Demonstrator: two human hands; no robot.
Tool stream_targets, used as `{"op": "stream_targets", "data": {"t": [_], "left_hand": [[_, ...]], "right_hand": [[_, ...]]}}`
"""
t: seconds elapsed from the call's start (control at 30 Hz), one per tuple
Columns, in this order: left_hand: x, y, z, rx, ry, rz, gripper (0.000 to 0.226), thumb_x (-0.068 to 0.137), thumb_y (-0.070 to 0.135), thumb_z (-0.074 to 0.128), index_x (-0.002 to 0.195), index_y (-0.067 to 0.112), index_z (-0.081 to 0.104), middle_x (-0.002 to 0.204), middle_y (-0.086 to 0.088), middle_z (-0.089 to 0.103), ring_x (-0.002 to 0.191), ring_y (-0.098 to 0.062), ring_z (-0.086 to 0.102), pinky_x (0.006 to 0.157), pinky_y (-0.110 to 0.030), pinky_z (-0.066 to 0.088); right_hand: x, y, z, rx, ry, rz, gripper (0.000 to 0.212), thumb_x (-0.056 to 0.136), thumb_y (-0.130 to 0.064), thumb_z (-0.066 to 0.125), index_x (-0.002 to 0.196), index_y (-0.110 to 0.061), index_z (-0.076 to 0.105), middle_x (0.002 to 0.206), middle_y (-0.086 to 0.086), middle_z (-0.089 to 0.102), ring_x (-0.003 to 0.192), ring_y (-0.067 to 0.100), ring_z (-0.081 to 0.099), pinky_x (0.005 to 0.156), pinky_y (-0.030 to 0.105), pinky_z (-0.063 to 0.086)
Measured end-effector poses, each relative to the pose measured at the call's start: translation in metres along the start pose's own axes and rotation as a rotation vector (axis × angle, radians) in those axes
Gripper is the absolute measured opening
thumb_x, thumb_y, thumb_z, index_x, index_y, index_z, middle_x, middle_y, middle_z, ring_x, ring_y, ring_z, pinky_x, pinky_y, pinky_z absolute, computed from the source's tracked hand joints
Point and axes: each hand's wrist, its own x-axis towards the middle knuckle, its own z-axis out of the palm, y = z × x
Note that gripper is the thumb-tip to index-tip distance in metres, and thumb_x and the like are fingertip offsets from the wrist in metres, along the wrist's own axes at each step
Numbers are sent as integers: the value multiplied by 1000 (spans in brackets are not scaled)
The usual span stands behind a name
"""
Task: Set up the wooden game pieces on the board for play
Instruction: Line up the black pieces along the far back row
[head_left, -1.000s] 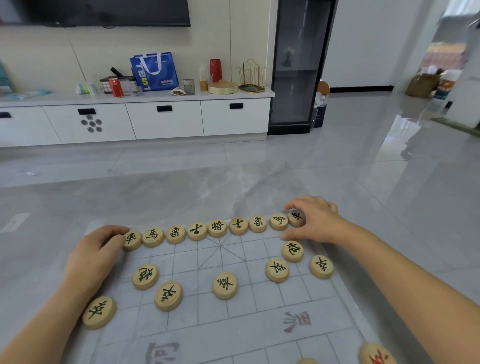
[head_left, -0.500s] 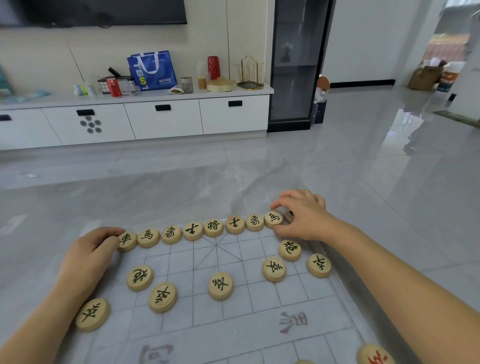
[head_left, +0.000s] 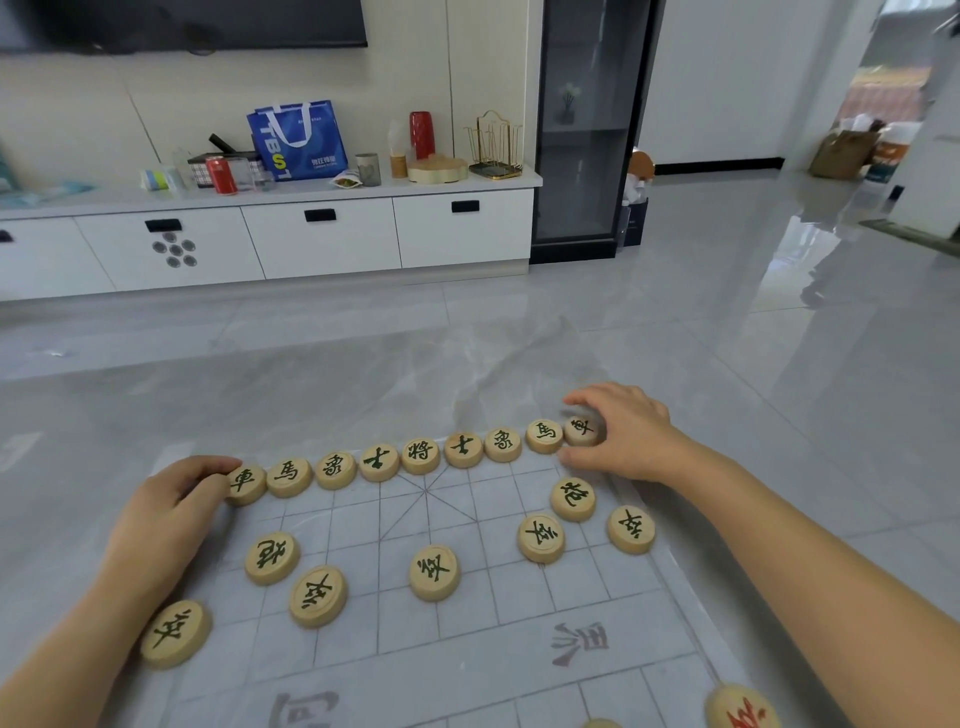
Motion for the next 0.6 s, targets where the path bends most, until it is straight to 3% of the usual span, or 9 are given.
{"op": "stream_targets", "data": {"t": [0.33,0.5,0.6], "left_hand": [[2,-3,0,-6,3,-4,29,70,35,44,88,28,65,99,3,65,97,-22,55,84,-40,40],[3,-5,-1,29,-4,-2,31,71,37,43,90,28,66,100,5,66,96,-21,56,83,-42,42],[2,-5,-1,35,-1,-8,32,71,38,43,90,29,67,99,6,66,95,-21,57,85,-45,45]], "right_hand": [[-4,20,5,94,81,20,31,77,-45,66,104,-34,57,121,-11,52,117,16,42,93,34,30],[-4,20,7,39,154,68,35,71,-57,66,94,-34,55,109,-12,52,110,15,44,90,34,30],[-5,21,7,16,139,67,41,71,-60,64,103,-36,54,114,-12,50,115,15,42,94,36,28]]}}
